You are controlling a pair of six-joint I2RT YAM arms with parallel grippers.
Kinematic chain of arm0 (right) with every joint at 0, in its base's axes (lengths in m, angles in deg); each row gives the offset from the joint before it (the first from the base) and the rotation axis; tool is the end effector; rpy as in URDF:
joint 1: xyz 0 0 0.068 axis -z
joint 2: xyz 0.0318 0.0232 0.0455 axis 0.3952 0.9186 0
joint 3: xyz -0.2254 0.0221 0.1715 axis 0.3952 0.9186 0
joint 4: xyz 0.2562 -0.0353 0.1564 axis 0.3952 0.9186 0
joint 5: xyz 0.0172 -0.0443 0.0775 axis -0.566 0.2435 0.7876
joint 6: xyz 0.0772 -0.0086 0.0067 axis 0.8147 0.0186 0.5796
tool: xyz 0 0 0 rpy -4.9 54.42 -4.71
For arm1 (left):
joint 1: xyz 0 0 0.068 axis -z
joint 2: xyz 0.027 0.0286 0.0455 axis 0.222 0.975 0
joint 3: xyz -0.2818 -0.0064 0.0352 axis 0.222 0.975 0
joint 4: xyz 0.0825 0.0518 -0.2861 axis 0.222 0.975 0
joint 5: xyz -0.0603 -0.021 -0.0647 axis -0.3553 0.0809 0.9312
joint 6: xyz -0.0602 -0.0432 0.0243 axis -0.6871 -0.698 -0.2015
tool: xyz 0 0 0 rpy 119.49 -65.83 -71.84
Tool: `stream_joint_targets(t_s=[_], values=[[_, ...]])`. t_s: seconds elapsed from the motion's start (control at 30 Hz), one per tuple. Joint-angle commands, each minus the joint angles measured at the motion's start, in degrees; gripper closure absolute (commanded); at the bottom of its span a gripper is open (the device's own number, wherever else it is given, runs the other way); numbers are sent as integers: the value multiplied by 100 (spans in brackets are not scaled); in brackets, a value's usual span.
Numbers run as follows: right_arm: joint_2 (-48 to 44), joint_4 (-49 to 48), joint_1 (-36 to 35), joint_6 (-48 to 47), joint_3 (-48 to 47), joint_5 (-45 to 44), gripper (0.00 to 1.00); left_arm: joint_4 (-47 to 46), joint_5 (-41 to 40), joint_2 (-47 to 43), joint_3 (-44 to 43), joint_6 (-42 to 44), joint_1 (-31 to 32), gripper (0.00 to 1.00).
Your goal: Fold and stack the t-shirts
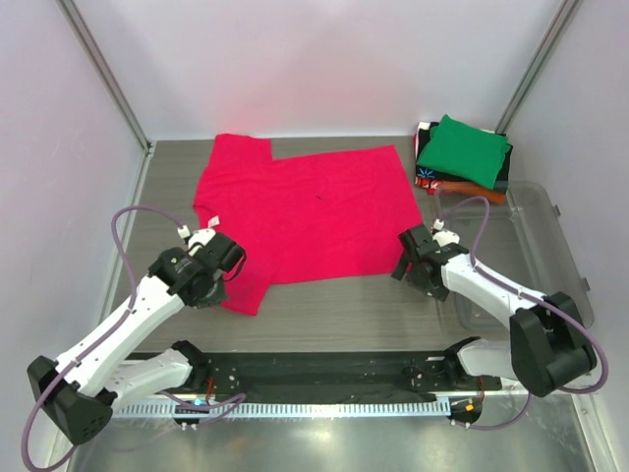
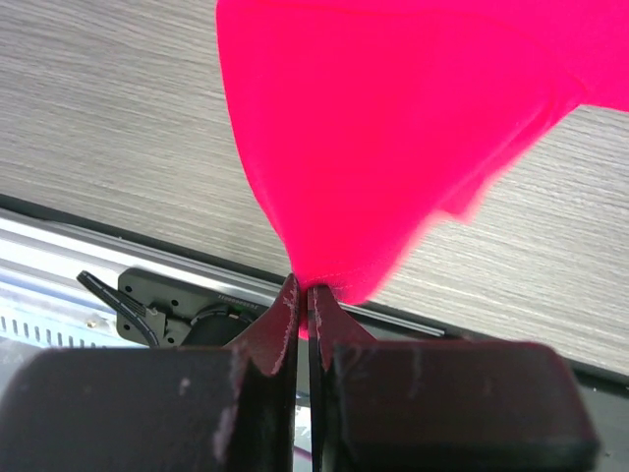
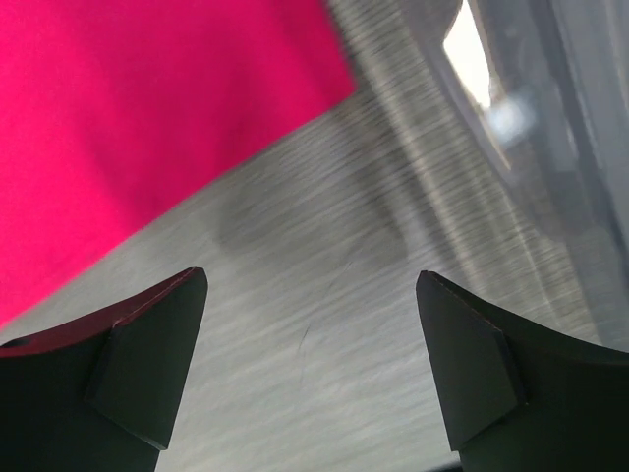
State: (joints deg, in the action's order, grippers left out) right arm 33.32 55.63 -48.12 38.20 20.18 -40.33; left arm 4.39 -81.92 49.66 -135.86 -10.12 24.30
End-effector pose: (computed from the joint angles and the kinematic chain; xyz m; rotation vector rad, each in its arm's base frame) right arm 0.2386 0.0848 0.1389 0.6485 2.5847 -0.1159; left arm 0.1692 -0.0921 0.2639 -0.3565 2.6400 0.2272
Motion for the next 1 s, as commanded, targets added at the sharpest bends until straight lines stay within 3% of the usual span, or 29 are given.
stream_joint_targets(t_s=[0.0, 0.53, 0.97], values=[[236, -575, 373, 124, 42, -471, 7, 227, -166, -153, -153, -67, 32, 98], [1309, -1367, 999, -165, -72, -911, 30, 271, -360, -373, -197, -155, 32, 99], [1617, -1728, 1210, -394, -28, -560, 73, 324, -430, -452, -215, -225, 32, 100]])
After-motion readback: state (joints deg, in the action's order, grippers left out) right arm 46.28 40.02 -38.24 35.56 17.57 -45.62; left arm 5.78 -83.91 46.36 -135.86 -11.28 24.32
